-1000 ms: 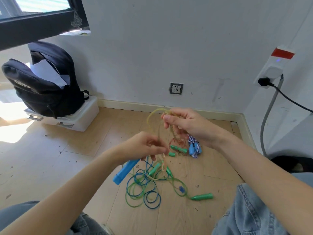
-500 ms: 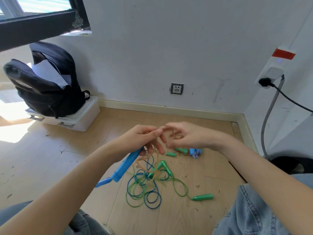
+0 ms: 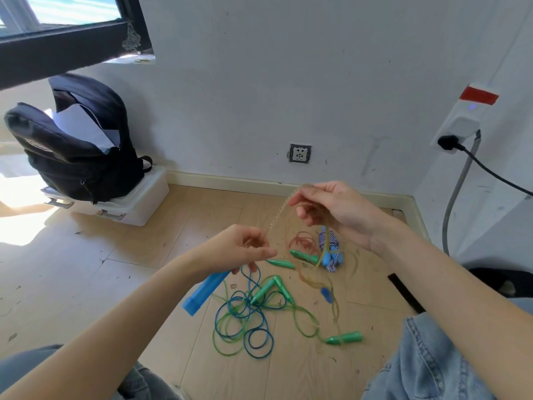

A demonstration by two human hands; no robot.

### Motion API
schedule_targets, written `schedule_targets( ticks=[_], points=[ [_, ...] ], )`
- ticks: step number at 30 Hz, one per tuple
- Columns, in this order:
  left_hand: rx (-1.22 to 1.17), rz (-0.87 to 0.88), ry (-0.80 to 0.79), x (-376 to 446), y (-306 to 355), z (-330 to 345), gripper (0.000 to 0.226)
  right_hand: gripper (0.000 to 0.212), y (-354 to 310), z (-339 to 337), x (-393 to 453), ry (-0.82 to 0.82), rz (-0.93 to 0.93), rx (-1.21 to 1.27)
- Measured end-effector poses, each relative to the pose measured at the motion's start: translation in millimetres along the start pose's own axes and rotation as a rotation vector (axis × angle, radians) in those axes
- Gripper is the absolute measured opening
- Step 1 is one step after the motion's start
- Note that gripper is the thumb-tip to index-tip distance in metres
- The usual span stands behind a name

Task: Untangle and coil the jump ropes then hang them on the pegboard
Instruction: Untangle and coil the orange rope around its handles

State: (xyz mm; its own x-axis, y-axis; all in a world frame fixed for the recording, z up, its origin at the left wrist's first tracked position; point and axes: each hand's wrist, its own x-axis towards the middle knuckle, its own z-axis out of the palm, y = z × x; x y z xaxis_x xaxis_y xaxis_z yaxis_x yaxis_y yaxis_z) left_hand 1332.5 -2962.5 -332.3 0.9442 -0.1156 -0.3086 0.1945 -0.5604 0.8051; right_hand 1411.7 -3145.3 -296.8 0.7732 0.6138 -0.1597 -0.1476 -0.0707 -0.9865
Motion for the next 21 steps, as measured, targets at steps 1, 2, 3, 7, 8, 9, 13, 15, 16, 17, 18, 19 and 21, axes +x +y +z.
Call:
schedule_targets(
  ticks=[1,2,3,7,8,9,13,15,16,17,18,19,21],
  points=[
    [-0.023,0.005,0.006,0.0,-0.3,-0.8,0.02,0.032,-0.4,0.1,0.3,-0.005,0.006,0.021],
    [-0.041,0.009,0.016,0.2,-0.5,-1.3,0.023,0.035,0.0,0.2,0.2,-0.016,0.019,0.04],
    [-0.043,0.014,0.031,0.3,-1.3,-1.3,0.027,0.037,0.2,0.4,-0.1,-0.036,0.037,0.053],
    [-0.072,0.061,0.096,1.5,-2.4,0.6,0.029,0.033,-2.2,2.6,-3.9,-0.229,0.064,0.088],
    [-0.113,0.07,0.086,1.4,-1.6,0.7,0.028,0.032,-2.3,2.9,-4.5,-0.265,0.049,0.107],
    [-0.133,0.072,0.064,1.5,-0.6,0.7,0.027,0.032,-2.5,3.0,-4.1,-0.268,0.029,0.13],
    [0.326,-0.011,0.041,3.2,-10.0,-0.2,0.008,0.031,-3.6,-4.6,1.2,-0.016,-0.067,0.209],
    [0.598,-0.069,0.074,5.8,-17.4,-1.7,0.006,0.03,-3.4,-7.5,3.1,0.107,-0.097,0.213],
    [0.629,-0.079,0.092,6.4,-18.6,-3.3,0.009,0.03,-2.2,-8.2,4.1,0.156,-0.106,0.201],
    [0.606,-0.083,0.094,7.4,-18.2,-5.4,0.012,0.03,-1.0,-8.4,4.9,0.198,-0.108,0.162],
    [0.504,-0.091,0.086,7.7,-16.3,-7.6,0.017,0.028,-0.1,-8.7,5.2,0.236,-0.096,0.066],
    [0.351,-0.107,0.075,7.0,-13.3,-9.7,0.021,0.023,0.6,-8.5,5.6,0.271,-0.07,-0.103],
    [0.036,-0.109,0.072,2.7,-5.7,-14.0,0.025,0.022,5.2,-10.1,6.8,0.283,0.058,-0.591]
  ],
)
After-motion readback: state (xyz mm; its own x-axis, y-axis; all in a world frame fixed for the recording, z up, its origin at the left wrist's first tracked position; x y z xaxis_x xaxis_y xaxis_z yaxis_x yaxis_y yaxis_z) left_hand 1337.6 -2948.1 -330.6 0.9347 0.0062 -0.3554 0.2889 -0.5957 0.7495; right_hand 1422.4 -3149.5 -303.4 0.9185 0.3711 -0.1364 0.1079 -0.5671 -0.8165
